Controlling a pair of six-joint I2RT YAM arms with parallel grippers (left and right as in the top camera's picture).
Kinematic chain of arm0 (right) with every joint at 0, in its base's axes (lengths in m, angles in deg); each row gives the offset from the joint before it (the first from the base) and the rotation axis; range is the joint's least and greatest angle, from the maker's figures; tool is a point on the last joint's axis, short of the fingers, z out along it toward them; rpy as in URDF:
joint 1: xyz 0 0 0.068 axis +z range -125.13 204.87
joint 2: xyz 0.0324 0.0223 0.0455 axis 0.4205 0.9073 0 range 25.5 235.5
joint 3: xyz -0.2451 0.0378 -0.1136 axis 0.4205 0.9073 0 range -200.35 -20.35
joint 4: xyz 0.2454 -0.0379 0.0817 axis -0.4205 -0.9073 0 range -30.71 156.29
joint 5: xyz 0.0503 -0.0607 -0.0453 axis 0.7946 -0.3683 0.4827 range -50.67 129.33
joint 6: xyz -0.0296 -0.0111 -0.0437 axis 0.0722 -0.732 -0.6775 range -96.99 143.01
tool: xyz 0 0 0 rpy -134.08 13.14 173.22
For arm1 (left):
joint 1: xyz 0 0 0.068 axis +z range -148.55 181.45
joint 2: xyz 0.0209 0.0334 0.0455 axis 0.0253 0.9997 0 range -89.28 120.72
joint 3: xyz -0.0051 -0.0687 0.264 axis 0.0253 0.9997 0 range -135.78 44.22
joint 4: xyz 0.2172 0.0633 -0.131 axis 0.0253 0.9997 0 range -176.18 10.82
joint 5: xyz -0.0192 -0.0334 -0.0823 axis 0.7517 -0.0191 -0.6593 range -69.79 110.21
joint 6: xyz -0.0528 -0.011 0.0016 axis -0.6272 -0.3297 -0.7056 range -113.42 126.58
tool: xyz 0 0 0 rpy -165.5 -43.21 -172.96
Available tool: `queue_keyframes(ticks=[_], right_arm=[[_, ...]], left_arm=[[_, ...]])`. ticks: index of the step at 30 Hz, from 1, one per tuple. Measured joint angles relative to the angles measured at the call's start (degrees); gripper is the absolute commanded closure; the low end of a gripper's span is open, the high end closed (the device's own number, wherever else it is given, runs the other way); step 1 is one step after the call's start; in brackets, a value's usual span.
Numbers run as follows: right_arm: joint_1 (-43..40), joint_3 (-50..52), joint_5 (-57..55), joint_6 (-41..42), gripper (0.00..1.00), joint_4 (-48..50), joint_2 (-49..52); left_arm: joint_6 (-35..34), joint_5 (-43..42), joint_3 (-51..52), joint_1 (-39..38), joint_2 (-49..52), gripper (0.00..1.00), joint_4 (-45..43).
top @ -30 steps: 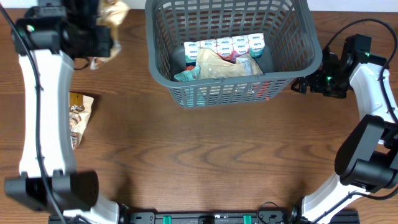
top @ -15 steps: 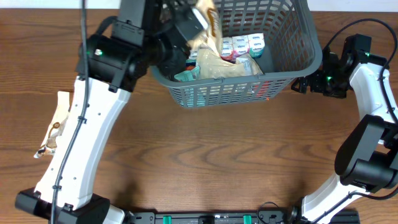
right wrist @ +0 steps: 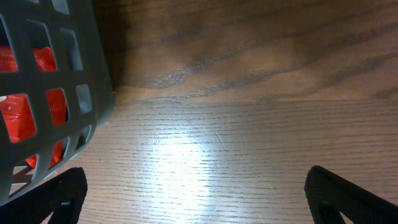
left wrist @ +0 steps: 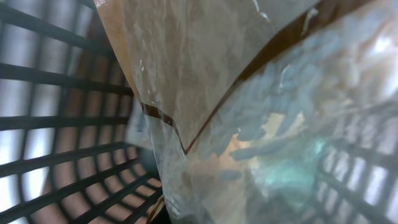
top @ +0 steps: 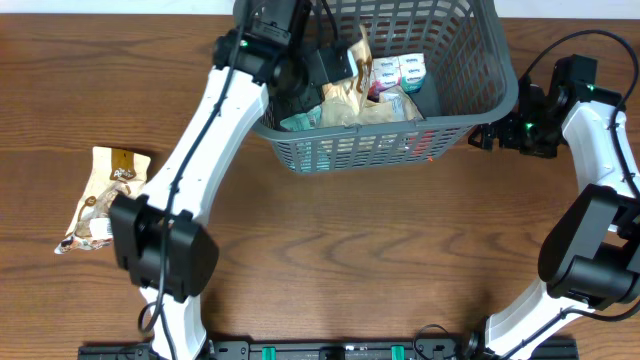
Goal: Pack container
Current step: 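Carry the brown snack pouch into the basket and release it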
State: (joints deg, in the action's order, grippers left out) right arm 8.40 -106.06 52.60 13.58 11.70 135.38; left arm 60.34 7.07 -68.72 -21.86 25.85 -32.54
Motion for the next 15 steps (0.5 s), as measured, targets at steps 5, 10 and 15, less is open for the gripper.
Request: queue_keyframes(ticks=[5, 10, 15], right_arm=[[0.0, 0.0, 0.0, 0.0, 0.01, 0.0, 0.0], [0.0, 0.0, 0.0, 0.0, 0.01, 0.0, 0.0], [0.0, 0.0, 0.0, 0.0, 0.01, 0.0, 0.0]], left_arm=[[0.8, -0.1, 0.0, 0.0, 0.9, 0.48, 0.1], [1.1, -0.2, 0.0, 0.0, 0.7, 0.42, 0.1], [1.0, 1.2, 0.0, 0.0, -0.2, 0.36, 0.1]])
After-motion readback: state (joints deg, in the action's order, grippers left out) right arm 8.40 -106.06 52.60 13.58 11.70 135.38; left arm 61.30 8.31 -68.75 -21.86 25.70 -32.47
